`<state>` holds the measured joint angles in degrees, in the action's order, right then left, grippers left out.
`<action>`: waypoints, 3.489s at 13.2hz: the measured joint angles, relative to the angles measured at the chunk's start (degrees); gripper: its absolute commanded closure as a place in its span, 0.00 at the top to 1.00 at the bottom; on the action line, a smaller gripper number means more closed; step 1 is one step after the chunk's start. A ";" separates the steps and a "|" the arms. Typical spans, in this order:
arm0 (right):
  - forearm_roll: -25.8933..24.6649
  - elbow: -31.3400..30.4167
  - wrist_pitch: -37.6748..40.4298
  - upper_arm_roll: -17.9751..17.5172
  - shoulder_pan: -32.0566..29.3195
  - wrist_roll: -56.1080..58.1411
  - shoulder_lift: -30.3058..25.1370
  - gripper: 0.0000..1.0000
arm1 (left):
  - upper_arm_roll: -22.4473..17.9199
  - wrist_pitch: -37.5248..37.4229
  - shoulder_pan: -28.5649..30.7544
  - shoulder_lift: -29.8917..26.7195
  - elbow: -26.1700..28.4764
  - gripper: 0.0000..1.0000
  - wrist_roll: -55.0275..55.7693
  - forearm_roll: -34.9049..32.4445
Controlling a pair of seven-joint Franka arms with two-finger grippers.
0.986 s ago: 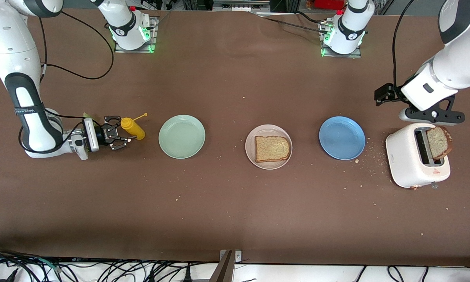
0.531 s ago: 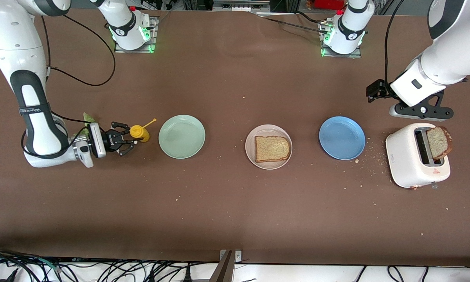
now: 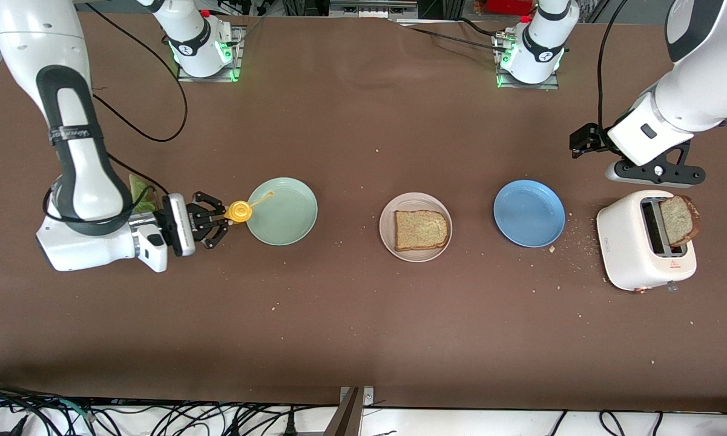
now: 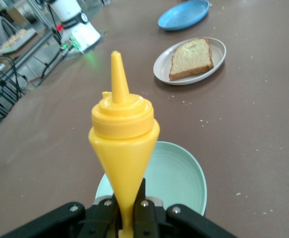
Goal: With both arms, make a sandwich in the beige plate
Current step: 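Lift the yellow mustard bottle with the right gripper toward the beige plate, then tip the mustard bottle nozzle-down over the bread with the right gripper, then carry the mustard bottle back beside the lettuce with the right gripper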
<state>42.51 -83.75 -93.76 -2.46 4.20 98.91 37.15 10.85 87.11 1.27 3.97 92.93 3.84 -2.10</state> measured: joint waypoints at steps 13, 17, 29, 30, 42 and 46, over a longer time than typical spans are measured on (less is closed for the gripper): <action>-38.31 8.61 -20.15 -0.16 28.32 -51.89 -0.63 0.00 | -0.12 -0.37 1.18 0.00 0.01 1.00 -0.03 0.00; -58.03 8.63 -21.43 -0.17 37.91 -71.45 0.26 0.00 | -0.12 -0.38 1.29 0.00 0.01 1.00 -0.03 0.00; -100.62 8.62 -18.75 0.23 50.79 -92.25 11.01 0.00 | -0.10 -0.38 1.35 0.00 0.02 1.00 -0.03 0.00; -102.28 8.62 -18.42 0.24 51.11 -92.25 11.84 0.00 | -0.10 -0.38 1.35 0.00 0.02 1.00 -0.03 0.00; -94.75 16.04 -17.57 1.83 49.28 -87.13 13.46 0.00 | -0.10 -0.38 1.36 0.00 0.02 1.00 -0.03 0.00; -76.38 18.00 -17.48 2.06 40.56 -74.84 7.31 0.00 | -0.10 -0.38 1.37 0.00 0.02 1.00 -0.03 0.00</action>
<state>-33.87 -65.75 -111.24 -0.40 44.76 24.07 44.46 10.75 86.72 2.64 3.97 92.95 3.81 -2.10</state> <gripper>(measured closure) 0.903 0.000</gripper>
